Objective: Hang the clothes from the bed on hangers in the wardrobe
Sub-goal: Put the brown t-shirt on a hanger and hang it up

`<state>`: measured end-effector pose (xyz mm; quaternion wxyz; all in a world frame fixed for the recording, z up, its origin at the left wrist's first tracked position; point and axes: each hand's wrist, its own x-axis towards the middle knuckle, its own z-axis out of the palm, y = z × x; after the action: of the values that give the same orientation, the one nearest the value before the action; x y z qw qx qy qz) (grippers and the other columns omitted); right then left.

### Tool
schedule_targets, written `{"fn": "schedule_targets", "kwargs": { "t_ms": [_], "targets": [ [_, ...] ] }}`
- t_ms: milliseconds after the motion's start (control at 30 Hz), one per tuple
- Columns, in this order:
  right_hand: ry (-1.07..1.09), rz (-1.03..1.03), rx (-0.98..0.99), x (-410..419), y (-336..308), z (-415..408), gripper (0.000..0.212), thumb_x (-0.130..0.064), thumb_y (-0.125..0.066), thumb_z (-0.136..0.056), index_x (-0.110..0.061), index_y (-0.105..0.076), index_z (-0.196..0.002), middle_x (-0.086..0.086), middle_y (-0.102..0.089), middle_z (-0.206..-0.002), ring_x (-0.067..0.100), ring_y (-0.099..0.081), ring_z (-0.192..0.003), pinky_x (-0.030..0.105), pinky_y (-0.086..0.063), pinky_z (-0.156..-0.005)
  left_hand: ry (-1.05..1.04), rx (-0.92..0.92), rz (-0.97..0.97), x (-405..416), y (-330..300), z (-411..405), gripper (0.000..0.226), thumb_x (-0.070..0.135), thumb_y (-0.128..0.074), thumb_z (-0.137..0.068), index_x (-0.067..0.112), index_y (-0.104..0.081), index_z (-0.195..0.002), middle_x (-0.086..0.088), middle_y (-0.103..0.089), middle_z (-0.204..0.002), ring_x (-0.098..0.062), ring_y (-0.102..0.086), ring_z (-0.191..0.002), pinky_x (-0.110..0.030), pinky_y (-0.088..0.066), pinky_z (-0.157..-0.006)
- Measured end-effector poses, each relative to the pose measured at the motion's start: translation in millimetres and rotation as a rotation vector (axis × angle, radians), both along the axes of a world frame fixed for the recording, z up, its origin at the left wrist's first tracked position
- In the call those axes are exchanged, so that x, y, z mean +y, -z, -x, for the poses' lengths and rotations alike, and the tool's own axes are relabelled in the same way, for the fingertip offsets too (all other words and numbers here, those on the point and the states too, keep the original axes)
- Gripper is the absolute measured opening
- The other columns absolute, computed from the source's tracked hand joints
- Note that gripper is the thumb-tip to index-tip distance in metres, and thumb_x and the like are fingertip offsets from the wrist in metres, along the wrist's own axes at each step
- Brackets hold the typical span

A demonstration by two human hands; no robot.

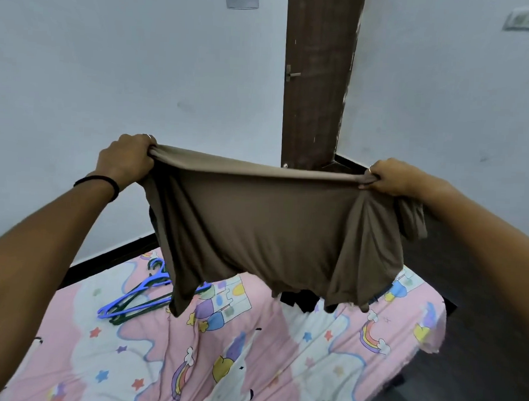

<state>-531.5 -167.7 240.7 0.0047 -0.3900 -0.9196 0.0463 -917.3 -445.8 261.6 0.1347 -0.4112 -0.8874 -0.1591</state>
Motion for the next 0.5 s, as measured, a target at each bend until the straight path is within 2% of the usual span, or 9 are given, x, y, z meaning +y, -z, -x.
{"fn": "schedule_targets", "kwargs": {
  "t_ms": [33, 133, 200, 267, 367, 433, 500],
  "targets": [
    [0.028, -0.029, -0.012, 0.2, 7.1, 3.6, 0.017, -0.02, -0.056, -0.093, -0.012, -0.066, -0.104, 0.016, -0.063, -0.113, 0.033, -0.057, -0.105, 0.034, -0.042, -0.081, -0.005, 0.0, 0.009, -2.2, 1.2, -0.9, 0.043, 0.001, -0.043, -0.078, 0.017, -0.059, -0.115, -0.02, -0.059, -0.109, -0.041, -0.055, -0.098, -0.041, -0.041, -0.075],
    [0.093, -0.048, -0.017, -0.2, 34.7, 31.6, 0.035, -0.018, -0.048, -0.089, -0.029, -0.061, -0.12, 0.009, -0.056, -0.13, 0.033, -0.054, -0.117, 0.038, -0.044, -0.09, -0.058, -0.016, 0.03, -23.2, 3.8, 3.5, 0.045, 0.002, -0.044, -0.079, 0.019, -0.058, -0.118, -0.019, -0.059, -0.111, -0.041, -0.054, -0.1, -0.042, -0.041, -0.077],
    [0.108, -0.018, 0.005, -8.0, 51.0, 62.3, 0.041, -0.017, -0.047, -0.09, -0.031, -0.056, -0.128, 0.01, -0.052, -0.134, 0.035, -0.052, -0.12, 0.042, -0.041, -0.095, -0.107, -0.024, 0.034, -48.6, 3.7, 11.3, 0.046, 0.003, -0.044, -0.078, 0.02, -0.059, -0.118, -0.017, -0.06, -0.111, -0.041, -0.054, -0.101, -0.043, -0.043, -0.079],
    [0.08, 0.023, 0.029, -19.7, 64.7, 99.1, 0.041, -0.014, -0.046, -0.091, -0.03, -0.057, -0.127, 0.011, -0.052, -0.132, 0.035, -0.052, -0.119, 0.042, -0.04, -0.095, -0.129, -0.097, 0.001, -82.3, 1.7, 16.6, 0.043, 0.006, -0.041, -0.076, 0.017, -0.062, -0.113, -0.014, -0.062, -0.103, -0.039, -0.057, -0.098, -0.044, -0.047, -0.078],
    [0.007, 0.085, 0.087, -40.1, 75.4, 154.0, 0.042, -0.008, -0.045, -0.087, -0.028, -0.061, -0.12, 0.011, -0.055, -0.127, 0.034, -0.053, -0.116, 0.039, -0.04, -0.092, -0.091, -0.403, -0.154, -134.7, -2.6, 14.2, 0.031, -0.002, -0.038, -0.084, 0.005, -0.064, -0.1, -0.016, -0.061, -0.098, -0.031, -0.061, -0.089, -0.041, -0.054, -0.079],
    [-0.05, 0.135, 0.14, -56.6, 79.7, 192.3, 0.044, -0.006, -0.044, -0.085, -0.028, -0.061, -0.119, 0.01, -0.056, -0.127, 0.033, -0.054, -0.115, 0.039, -0.041, -0.094, -0.097, -0.611, -0.228, -173.9, -5.7, 6.8, 0.026, -0.002, -0.04, -0.091, 0.004, -0.065, -0.093, -0.017, -0.063, -0.092, -0.025, -0.06, -0.081, -0.039, -0.054, -0.078],
    [-0.126, 0.212, 0.228, -74.0, 83.5, 227.3, 0.044, -0.003, -0.039, -0.082, -0.028, -0.062, -0.111, 0.012, -0.061, -0.117, 0.032, -0.064, -0.098, 0.038, -0.047, -0.086, -0.106, -0.766, -0.277, -209.2, -5.3, 0.3, 0.021, 0.005, -0.044, -0.095, 0.003, -0.065, -0.093, -0.018, -0.065, -0.093, -0.028, -0.062, -0.082, -0.04, -0.053, -0.08]
  ]
}}
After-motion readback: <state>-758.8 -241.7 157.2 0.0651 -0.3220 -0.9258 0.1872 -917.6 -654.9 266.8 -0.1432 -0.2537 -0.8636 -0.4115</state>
